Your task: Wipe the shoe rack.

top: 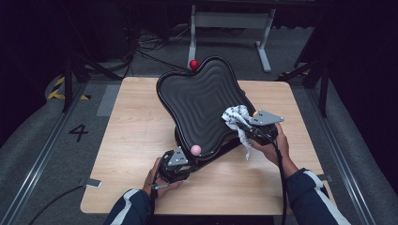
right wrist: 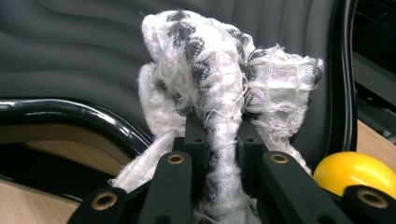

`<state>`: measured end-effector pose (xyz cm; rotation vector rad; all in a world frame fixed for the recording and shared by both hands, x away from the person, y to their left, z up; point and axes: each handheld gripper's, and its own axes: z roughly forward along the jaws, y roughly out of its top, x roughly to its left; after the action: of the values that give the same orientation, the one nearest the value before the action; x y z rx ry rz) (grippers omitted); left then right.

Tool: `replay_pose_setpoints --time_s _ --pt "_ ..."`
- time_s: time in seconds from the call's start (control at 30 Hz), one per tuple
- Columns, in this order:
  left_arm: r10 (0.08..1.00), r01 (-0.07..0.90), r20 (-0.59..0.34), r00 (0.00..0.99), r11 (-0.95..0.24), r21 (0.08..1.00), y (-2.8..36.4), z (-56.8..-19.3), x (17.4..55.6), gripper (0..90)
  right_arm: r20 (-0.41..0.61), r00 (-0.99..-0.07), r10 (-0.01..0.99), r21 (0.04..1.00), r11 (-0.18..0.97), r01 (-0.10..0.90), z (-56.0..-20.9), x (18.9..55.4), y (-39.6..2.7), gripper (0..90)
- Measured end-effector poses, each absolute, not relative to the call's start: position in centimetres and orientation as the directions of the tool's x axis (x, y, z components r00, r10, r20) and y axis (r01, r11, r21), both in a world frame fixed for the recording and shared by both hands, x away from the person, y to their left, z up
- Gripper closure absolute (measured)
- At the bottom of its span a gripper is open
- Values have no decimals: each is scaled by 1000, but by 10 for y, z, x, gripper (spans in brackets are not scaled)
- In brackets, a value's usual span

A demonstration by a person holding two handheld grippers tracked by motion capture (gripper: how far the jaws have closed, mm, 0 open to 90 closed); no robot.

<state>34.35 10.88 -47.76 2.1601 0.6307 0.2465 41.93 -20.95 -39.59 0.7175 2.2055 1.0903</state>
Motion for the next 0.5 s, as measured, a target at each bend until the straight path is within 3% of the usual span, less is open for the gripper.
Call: replay_pose_setpoints --time_s 0.5 --pt "541 376 -66 839 -488 787 114 -478 346 708 -295 -687 664 823 542 170 -396 408 -197 794"
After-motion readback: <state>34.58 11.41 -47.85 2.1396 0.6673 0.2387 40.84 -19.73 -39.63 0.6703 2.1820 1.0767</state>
